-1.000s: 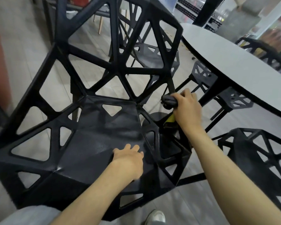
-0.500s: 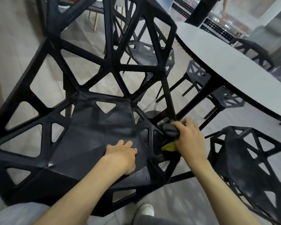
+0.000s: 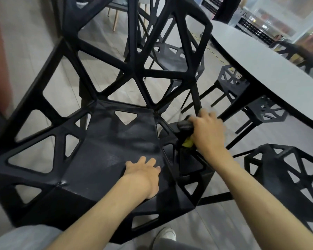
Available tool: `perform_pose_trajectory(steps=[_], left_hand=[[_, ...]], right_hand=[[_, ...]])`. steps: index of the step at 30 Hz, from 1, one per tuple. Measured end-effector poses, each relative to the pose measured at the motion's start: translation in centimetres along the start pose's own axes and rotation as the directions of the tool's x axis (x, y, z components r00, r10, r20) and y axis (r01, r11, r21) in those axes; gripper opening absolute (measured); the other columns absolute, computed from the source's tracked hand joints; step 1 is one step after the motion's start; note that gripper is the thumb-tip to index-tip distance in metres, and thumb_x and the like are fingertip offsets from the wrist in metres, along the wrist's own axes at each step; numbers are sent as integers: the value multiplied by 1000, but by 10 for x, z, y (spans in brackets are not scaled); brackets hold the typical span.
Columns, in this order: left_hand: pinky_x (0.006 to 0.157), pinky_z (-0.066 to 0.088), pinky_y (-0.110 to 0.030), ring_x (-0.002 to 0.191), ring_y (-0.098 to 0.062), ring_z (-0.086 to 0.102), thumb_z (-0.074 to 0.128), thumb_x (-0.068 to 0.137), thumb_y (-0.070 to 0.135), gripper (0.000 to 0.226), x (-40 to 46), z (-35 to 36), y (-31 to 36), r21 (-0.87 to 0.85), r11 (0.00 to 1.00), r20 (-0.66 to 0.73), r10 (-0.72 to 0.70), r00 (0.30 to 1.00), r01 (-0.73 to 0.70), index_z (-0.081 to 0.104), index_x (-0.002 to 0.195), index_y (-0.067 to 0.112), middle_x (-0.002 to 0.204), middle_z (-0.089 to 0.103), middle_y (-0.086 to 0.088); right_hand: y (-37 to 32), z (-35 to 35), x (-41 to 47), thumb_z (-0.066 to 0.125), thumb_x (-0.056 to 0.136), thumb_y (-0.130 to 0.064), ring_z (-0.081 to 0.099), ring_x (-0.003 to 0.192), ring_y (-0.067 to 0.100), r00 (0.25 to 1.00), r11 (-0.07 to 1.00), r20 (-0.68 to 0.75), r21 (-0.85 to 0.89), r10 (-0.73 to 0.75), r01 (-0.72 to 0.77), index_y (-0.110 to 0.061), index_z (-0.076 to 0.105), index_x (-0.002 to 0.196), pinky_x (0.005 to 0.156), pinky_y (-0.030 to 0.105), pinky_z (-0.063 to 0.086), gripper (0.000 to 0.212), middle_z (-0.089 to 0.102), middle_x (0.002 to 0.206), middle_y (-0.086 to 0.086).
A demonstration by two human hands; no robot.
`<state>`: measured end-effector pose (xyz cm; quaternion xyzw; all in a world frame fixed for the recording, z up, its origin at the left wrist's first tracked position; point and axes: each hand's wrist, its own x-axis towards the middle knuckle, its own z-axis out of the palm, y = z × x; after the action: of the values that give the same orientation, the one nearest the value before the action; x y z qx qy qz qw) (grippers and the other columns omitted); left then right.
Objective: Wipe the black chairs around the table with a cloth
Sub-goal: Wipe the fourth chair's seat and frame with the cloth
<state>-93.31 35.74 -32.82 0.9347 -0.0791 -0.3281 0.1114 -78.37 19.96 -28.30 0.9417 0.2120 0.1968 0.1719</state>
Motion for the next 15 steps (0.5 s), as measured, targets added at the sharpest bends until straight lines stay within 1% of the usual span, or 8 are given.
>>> perform_pose_trajectory(steps=[2,3,5,7,8,11,13,15], left_hand=[[116,29,-58,150,-31,18,43,105,18,62,2,-1,-1,8,1000,13,8,1000,-8,24,163,24,163,20,0],[115,31,-56,148,-30,22,42,105,18,58,4,-5,-3,-1,1000,19,20,1000,-20,29,161,25,160,24,0],[113,37,-51,142,-30,35,41,105,20,51,11,-15,-15,-50,998,10,51,999,-50,42,155,28,153,36,1],[113,41,-47,138,-30,45,41,103,21,47,19,-30,-28,-125,990,-35,55,998,-59,52,148,28,150,45,0],[114,40,-46,139,-30,45,41,104,21,47,23,-35,-34,-126,991,-70,35,997,-44,52,149,27,151,45,-2],[118,31,-52,146,-31,33,41,106,25,51,36,-34,-41,29,996,-160,-82,984,87,38,157,22,158,33,-4],[120,25,-57,146,-31,30,43,106,26,53,42,-27,-36,56,988,-101,-140,985,146,33,158,19,160,30,-3],[119,25,-59,145,-34,32,40,106,25,49,44,-27,-30,54,985,-66,-159,985,163,38,155,16,158,32,-5]], right_hand=[[13,-5,-3,72,85,-12,52,89,33,993,994,-67,69,94,-89,-21,76,107,62,37,37,24,55,101,8],[13,-3,-9,74,85,-12,51,90,32,992,991,-81,98,94,-86,-21,75,109,63,36,39,26,54,102,7],[5,5,-25,75,83,-12,52,89,31,998,994,-57,107,-2,8,-21,75,107,62,35,38,26,55,102,6],[1,13,-36,78,77,-10,53,84,31,995,991,-20,86,-96,98,-21,75,101,58,34,33,27,55,99,5],[3,16,-38,78,76,-10,52,83,30,996,991,-12,97,-89,90,-22,75,101,59,33,32,28,55,99,5],[17,10,-21,76,80,-11,50,88,27,995,982,-70,178,67,-54,-25,74,111,61,34,40,34,53,102,3],[19,6,4,75,81,-11,50,89,28,987,973,-98,206,127,-105,-26,74,113,61,35,41,35,52,101,2],[15,3,38,72,83,-9,51,91,29,984,970,-122,225,127,-97,-25,74,111,62,34,37,33,53,102,3]])
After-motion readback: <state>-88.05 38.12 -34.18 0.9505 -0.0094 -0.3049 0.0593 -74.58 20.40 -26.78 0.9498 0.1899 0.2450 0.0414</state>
